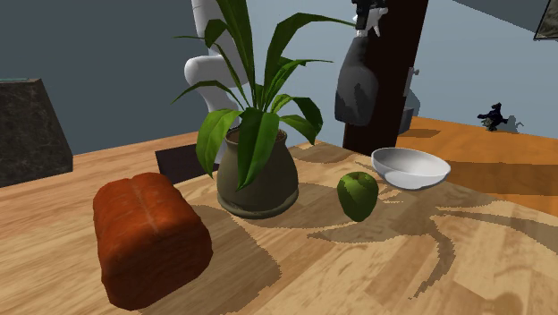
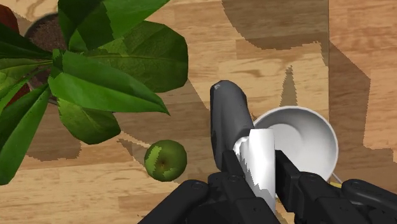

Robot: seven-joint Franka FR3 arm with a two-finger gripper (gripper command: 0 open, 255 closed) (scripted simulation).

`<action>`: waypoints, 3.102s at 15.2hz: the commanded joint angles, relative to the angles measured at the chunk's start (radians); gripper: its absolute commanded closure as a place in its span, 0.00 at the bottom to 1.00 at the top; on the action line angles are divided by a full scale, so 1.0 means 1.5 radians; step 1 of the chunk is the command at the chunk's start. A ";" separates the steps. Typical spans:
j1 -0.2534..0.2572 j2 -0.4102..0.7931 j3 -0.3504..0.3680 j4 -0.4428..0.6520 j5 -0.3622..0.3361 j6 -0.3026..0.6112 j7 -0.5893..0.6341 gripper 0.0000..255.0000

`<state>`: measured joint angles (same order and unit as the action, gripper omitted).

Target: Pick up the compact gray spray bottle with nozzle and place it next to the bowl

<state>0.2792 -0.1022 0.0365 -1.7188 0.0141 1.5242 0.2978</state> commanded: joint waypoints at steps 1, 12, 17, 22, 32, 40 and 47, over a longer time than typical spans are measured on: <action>0.000 -0.004 0.001 -0.022 0.000 0.019 0.001 1.00; 0.001 -0.012 0.001 -0.130 0.001 0.118 0.000 1.00; 0.001 -0.009 0.001 -0.172 0.001 0.163 -0.001 1.00; 0.001 -0.003 0.001 -0.210 0.001 0.207 -0.001 1.00; 0.001 0.019 0.002 -0.275 0.000 0.294 -0.001 1.00; 0.001 0.019 0.002 -0.275 0.000 0.294 -0.001 1.00; 0.001 0.014 0.001 -0.257 0.000 0.272 -0.001 0.00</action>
<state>0.2814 -0.0770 0.0396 -2.1192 0.0150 1.9507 0.2971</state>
